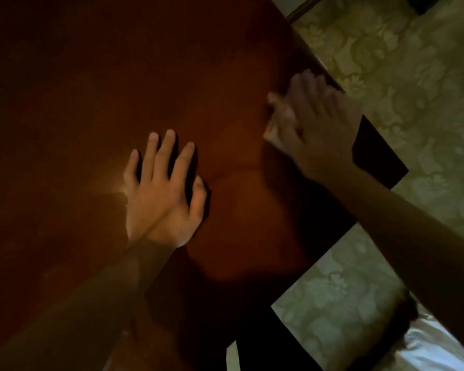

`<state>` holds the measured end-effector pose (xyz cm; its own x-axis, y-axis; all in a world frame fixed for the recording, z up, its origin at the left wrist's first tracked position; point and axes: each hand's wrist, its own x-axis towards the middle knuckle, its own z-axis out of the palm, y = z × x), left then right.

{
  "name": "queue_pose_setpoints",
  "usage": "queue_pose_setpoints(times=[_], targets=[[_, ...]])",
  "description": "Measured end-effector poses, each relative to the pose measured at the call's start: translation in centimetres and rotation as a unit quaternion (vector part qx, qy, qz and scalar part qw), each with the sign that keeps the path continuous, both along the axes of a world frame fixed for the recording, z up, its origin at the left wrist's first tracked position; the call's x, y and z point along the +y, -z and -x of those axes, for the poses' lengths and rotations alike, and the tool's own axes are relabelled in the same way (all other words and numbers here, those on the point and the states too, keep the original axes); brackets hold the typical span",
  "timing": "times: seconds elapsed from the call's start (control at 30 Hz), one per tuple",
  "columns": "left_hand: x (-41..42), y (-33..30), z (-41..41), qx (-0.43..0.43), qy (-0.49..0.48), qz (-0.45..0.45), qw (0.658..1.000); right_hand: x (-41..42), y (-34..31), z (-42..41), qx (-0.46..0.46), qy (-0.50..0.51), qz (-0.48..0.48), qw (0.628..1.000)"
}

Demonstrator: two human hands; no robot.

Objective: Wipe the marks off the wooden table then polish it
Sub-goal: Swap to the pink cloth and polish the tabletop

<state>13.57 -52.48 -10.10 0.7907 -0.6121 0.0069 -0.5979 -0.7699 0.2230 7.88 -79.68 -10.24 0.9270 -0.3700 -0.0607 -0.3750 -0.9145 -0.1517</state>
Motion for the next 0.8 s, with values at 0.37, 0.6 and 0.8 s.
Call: queue_pose_setpoints(times=[0.37, 0.6, 0.8], targets=[[-0.1, -0.2, 0.0, -0.008, 0.000, -0.005, 1.000, 9.7, 0.0, 1.6, -0.008, -0.165, -0.032, 0.986], [-0.2, -0.4, 0.0, 0.001, -0.005, -0.003, 1.000, 5.4, -0.4, -4.2, 0.008, 0.046, 0.016, 0.999], [-0.2, -0.3, 0.0, 0.004, -0.009, -0.002, 1.000, 12.0, -0.3, -4.1, -0.050, -0.127, -0.022, 0.990]])
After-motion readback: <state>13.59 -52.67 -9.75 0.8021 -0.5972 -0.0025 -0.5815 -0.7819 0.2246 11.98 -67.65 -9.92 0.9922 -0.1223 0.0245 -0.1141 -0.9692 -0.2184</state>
